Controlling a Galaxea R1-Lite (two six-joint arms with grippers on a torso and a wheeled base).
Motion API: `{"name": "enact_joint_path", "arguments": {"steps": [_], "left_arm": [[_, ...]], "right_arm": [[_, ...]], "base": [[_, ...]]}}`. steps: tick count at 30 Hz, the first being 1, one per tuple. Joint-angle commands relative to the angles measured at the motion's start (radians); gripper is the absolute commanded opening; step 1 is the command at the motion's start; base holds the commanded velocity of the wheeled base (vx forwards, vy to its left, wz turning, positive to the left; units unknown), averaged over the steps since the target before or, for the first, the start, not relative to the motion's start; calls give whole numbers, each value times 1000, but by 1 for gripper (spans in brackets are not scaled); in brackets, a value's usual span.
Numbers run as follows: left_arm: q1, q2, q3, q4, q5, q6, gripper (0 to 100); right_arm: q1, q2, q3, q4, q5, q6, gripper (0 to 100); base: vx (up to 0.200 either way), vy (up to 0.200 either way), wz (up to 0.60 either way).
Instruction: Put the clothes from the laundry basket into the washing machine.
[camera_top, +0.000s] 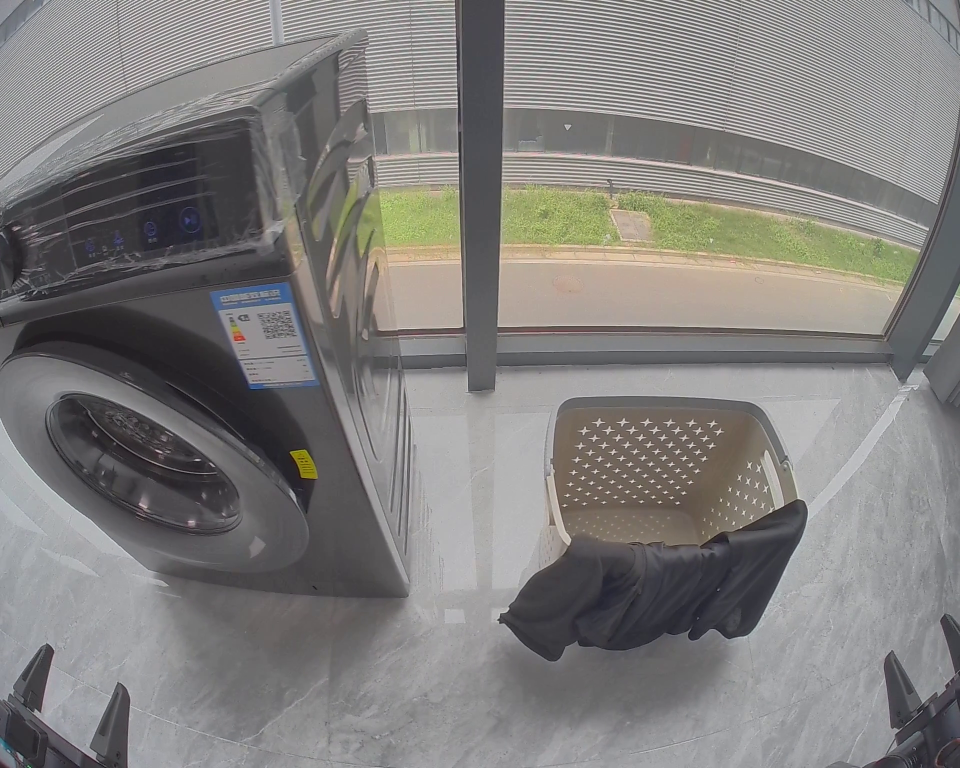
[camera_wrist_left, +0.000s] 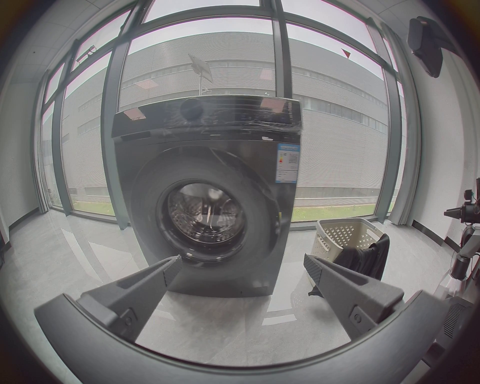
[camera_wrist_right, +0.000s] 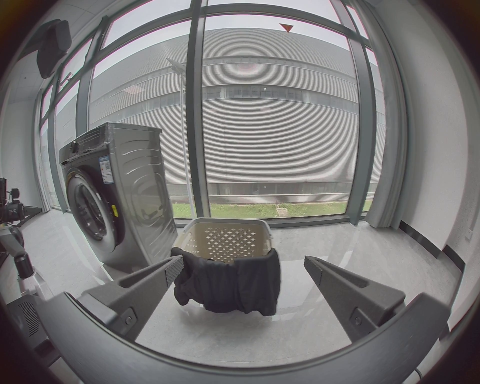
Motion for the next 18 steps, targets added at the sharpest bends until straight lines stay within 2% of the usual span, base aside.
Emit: {"name": "enact_joint_path", "arguments": {"steps": [1, 18], "left_arm": [[0, -17, 18, 0, 0, 0, 100], [0, -17, 18, 0, -2, -2, 100]], "right_arm": [[1, 0, 12, 0, 1, 0, 100], [1, 0, 12, 0, -1, 2, 100]], "base": [[0, 200, 0], [0, 200, 0]]}}
